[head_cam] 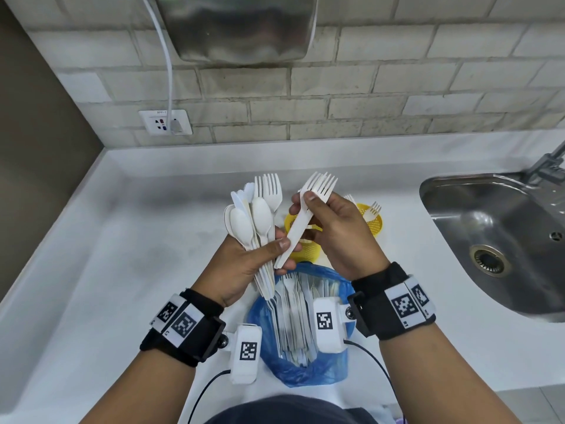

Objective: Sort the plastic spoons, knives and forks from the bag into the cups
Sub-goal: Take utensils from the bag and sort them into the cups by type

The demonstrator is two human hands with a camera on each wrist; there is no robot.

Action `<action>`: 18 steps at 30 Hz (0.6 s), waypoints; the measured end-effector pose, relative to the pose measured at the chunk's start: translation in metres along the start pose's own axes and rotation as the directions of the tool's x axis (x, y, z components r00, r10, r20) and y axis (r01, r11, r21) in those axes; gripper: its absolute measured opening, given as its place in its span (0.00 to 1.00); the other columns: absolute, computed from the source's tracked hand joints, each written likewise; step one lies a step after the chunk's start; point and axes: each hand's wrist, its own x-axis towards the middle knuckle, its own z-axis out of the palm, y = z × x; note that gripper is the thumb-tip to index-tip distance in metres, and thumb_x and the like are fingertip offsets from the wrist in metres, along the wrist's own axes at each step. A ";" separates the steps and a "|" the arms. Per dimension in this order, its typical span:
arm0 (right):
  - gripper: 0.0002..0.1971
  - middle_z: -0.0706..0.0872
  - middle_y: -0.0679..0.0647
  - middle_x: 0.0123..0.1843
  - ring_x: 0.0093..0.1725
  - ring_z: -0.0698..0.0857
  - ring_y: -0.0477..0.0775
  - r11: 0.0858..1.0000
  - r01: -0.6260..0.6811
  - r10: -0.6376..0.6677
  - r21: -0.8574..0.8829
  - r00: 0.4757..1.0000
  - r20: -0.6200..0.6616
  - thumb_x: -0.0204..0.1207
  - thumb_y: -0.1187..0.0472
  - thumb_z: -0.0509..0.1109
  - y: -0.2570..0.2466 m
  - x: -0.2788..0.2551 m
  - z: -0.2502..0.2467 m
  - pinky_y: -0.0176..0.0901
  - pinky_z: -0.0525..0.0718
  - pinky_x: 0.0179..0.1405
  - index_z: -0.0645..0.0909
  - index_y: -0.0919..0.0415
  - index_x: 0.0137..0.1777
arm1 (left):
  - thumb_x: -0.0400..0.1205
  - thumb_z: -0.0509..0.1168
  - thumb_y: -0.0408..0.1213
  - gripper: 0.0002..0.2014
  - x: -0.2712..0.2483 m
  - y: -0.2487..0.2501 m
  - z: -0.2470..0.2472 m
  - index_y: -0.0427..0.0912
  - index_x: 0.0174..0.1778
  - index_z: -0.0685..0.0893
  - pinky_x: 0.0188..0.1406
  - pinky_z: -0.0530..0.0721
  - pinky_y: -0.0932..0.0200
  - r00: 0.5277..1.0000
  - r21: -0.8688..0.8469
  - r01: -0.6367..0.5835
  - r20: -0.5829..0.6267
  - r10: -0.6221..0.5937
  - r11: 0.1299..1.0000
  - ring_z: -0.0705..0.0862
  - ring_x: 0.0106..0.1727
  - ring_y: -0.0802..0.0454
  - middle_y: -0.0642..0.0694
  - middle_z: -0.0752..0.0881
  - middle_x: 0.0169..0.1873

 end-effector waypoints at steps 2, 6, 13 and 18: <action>0.14 0.87 0.60 0.51 0.48 0.86 0.58 0.999 -0.035 0.037 -0.027 0.998 0.059 0.90 0.55 0.64 0.003 -0.002 0.002 0.49 0.85 0.44 0.87 0.63 0.56 | 0.80 0.71 0.30 0.09 0.000 0.001 0.001 0.29 0.53 0.84 0.39 0.88 0.49 1.000 0.022 -0.003 0.008 0.003 1.000 0.89 0.37 0.41 0.30 0.92 0.47; 0.17 0.88 0.61 0.49 0.46 0.83 0.62 1.000 -0.024 0.024 -0.008 1.000 -0.004 0.91 0.54 0.62 0.003 -0.003 0.003 0.56 0.85 0.48 0.87 0.65 0.50 | 0.80 0.72 0.32 0.12 0.004 -0.001 0.003 0.29 0.55 0.84 0.45 0.89 0.44 1.000 0.066 0.001 0.013 -0.002 0.998 0.91 0.41 0.38 0.30 0.92 0.49; 0.19 0.74 0.56 0.26 0.26 0.78 0.58 0.970 0.118 -0.055 0.212 0.957 -0.284 0.93 0.59 0.56 -0.015 0.000 -0.011 0.48 0.81 0.30 0.73 0.62 0.39 | 0.83 0.72 0.32 0.03 -0.001 -0.007 0.010 0.36 0.51 0.88 0.52 0.90 0.36 0.999 0.259 -0.031 0.035 0.022 0.965 0.91 0.41 0.42 0.37 0.94 0.50; 0.15 0.67 0.43 0.23 0.21 0.63 0.45 0.994 0.092 -0.106 -0.059 0.949 -0.296 0.92 0.56 0.60 0.000 -0.002 0.000 0.40 0.63 0.24 0.77 0.58 0.44 | 0.86 0.70 0.30 0.06 -0.003 0.000 0.004 0.42 0.45 0.89 0.50 0.89 0.33 0.998 0.336 -0.065 0.020 0.062 0.940 0.89 0.37 0.44 0.39 0.94 0.48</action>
